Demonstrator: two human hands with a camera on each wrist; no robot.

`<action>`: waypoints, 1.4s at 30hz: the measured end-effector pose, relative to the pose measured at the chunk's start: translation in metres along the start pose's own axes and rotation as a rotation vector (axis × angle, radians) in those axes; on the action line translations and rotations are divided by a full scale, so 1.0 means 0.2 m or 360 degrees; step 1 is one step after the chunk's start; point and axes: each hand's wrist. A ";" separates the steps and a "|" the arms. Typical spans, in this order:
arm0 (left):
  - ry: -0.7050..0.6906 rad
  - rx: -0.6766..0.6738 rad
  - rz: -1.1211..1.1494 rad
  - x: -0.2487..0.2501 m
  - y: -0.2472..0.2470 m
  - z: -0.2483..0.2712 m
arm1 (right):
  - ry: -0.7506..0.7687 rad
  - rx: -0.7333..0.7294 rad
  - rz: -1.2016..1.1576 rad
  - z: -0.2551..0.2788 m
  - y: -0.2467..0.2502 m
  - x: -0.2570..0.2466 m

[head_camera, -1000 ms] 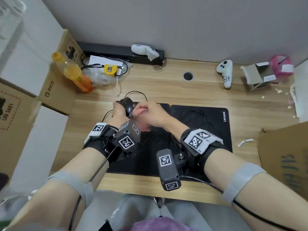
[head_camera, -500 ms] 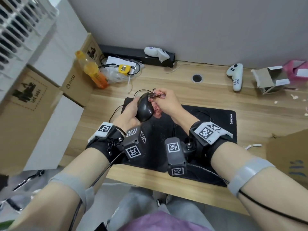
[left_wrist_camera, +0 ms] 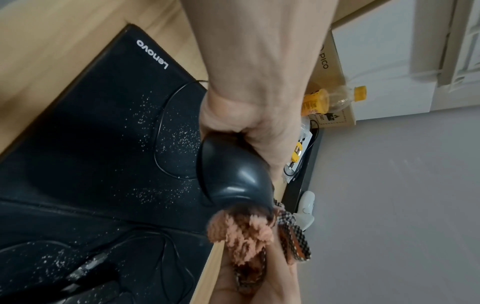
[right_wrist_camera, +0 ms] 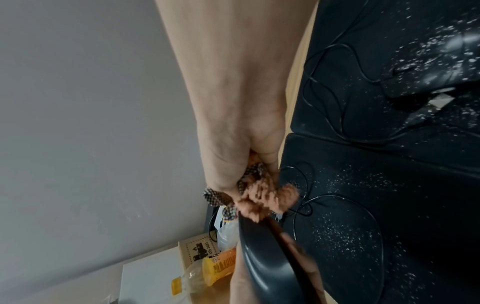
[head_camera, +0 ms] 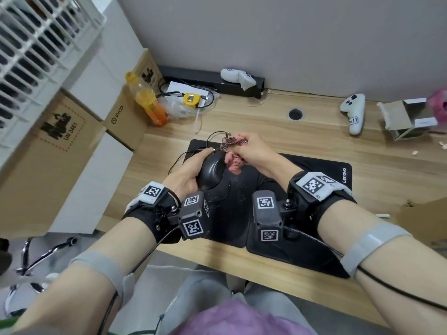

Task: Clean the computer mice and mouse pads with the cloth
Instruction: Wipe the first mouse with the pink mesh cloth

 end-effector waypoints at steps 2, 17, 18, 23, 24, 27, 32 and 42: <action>-0.0006 0.0055 0.0052 0.00 -0.02 0.00 | -0.0012 -0.0042 -0.0054 0.03 0.02 0.01; -0.0106 0.0080 -0.0031 0.03 -0.04 0.04 | 0.0109 -0.0057 0.0067 0.05 0.10 0.08; -0.0105 0.0108 0.0013 0.01 -0.04 0.03 | 0.0097 -0.0119 0.0156 0.06 0.09 0.09; -0.0093 0.0071 0.0005 -0.03 -0.08 0.01 | 0.0146 0.0158 0.0201 0.06 0.06 0.14; -0.0084 0.0036 -0.0038 -0.02 -0.10 0.01 | 0.0128 0.0197 0.0094 0.06 0.07 0.14; -0.0107 0.0056 -0.0016 -0.02 -0.10 -0.01 | 0.0109 0.0194 0.0089 0.03 0.10 0.16; -0.0101 0.0179 0.0031 -0.04 -0.05 -0.05 | 0.0127 0.0055 0.0348 -0.01 0.05 0.19; -0.0024 0.0226 0.0242 -0.07 -0.02 -0.14 | 0.0101 0.0026 0.0232 -0.01 0.01 0.16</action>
Point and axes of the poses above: each hand's wrist, its own z-axis away from the middle knuckle, its own y-axis out of the back of the hand, x = y × z, and after that the axes turned 11 degrees about -z, right-handed
